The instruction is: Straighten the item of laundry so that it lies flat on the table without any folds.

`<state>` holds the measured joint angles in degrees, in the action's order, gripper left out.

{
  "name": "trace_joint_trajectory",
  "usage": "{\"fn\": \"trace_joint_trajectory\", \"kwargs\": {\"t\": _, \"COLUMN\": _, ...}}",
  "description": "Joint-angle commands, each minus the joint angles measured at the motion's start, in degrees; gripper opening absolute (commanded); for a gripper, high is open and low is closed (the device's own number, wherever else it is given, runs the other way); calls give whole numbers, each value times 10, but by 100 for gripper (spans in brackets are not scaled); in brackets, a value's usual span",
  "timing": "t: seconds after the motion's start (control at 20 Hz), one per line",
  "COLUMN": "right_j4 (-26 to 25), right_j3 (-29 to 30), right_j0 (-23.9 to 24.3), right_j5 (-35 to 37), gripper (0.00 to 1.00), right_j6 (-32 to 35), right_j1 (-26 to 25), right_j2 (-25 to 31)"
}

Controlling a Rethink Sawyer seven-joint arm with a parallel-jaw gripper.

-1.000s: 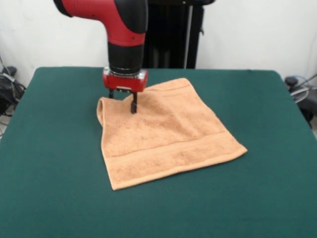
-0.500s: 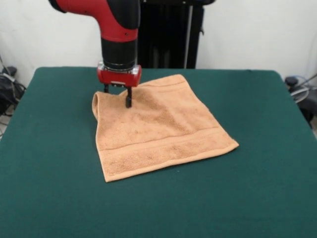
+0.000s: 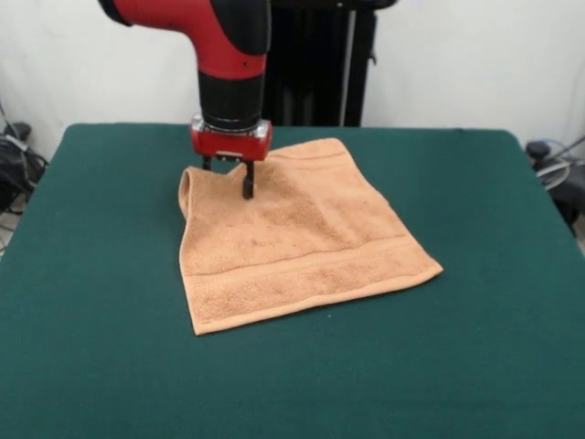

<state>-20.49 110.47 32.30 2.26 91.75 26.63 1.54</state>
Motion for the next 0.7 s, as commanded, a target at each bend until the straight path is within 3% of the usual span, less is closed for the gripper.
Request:
{"fn": "trace_joint_trajectory", "kwargs": {"t": 0.05, "right_j4": -1, "right_j3": -36, "right_j0": -26, "right_j5": 66, "gripper": 100, "right_j6": 41, "right_j1": -8, "right_j2": 29}}
{"fn": "trace_joint_trajectory", "kwargs": {"t": 0.5, "right_j4": 5, "right_j3": -43, "right_j0": -35, "right_j5": 66, "gripper": 100, "right_j6": 48, "right_j1": -7, "right_j2": 32}}
{"fn": "trace_joint_trajectory", "kwargs": {"t": 0.55, "right_j4": 6, "right_j3": -43, "right_j0": -36, "right_j5": 66, "gripper": 0, "right_j6": 49, "right_j1": -7, "right_j2": 33}}
{"fn": "trace_joint_trajectory", "kwargs": {"t": 0.7, "right_j4": 8, "right_j3": -45, "right_j0": -39, "right_j5": 64, "gripper": 0, "right_j6": 52, "right_j1": -7, "right_j2": 30}}
